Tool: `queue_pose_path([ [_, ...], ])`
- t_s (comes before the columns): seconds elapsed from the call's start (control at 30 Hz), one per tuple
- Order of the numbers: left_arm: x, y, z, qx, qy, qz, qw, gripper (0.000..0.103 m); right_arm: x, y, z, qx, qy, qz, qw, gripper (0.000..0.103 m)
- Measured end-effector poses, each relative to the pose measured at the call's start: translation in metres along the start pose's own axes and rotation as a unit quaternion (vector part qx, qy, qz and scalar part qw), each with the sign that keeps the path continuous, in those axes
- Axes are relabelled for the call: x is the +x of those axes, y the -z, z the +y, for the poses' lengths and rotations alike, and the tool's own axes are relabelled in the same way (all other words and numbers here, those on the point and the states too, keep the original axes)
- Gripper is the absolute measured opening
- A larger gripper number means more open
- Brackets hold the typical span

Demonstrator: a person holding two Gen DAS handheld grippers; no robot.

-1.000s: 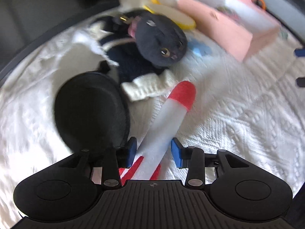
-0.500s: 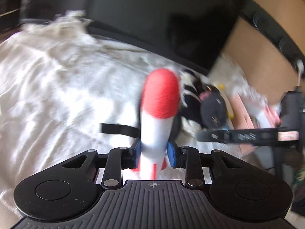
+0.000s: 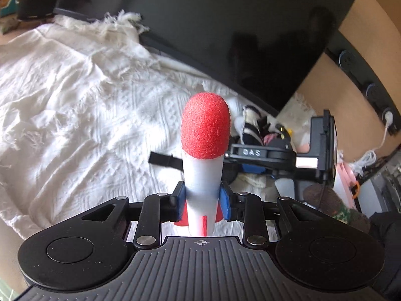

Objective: Organize soft objects
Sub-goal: 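Lift the rocket with the left tool while the right tool grasps the black round pouch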

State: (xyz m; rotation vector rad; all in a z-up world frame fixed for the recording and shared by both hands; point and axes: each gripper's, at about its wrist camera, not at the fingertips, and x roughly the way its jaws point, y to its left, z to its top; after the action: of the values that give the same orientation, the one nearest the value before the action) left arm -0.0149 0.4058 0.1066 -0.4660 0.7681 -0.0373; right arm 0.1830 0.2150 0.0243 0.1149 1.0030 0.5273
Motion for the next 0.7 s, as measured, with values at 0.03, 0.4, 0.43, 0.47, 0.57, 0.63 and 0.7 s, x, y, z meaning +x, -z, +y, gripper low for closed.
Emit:
queue_pose_path([
  [0.03, 0.003, 0.001, 0.0, -0.003, 0.004, 0.011, 0.9999, 0.032, -0.001, 0.001, 0.003, -0.006, 0.004, -0.003, 1.0, 0.047],
  [0.4, 0.029, 0.002, -0.028, 0.044, 0.026, 0.068, 0.9964, 0.033, -0.085, 0.036, -0.042, -0.032, -0.039, 0.005, 0.999, 0.005],
  [0.43, 0.029, 0.0, -0.032, 0.048, 0.033, 0.065, 0.9962, 0.032, -0.097, 0.042, -0.051, -0.028, -0.037, 0.004, 0.999, 0.005],
  [0.47, 0.027, -0.002, -0.036, 0.051, 0.046, 0.062, 0.9957, 0.032, -0.109, 0.048, -0.061, -0.023, -0.036, 0.004, 0.999, 0.005],
  [0.57, 0.026, -0.01, -0.057, 0.085, 0.056, 0.062, 0.9929, 0.032, -0.143, 0.068, -0.087, -0.009, -0.023, 0.005, 1.0, 0.003],
  [0.63, 0.034, -0.013, -0.071, 0.103, 0.069, 0.077, 0.9893, 0.032, -0.163, 0.083, -0.103, -0.001, -0.01, 0.004, 1.0, 0.003],
  [0.7, 0.048, -0.01, -0.088, 0.122, 0.09, 0.105, 0.9829, 0.032, -0.179, 0.097, -0.117, 0.006, 0.009, 0.0, 1.0, 0.003],
])
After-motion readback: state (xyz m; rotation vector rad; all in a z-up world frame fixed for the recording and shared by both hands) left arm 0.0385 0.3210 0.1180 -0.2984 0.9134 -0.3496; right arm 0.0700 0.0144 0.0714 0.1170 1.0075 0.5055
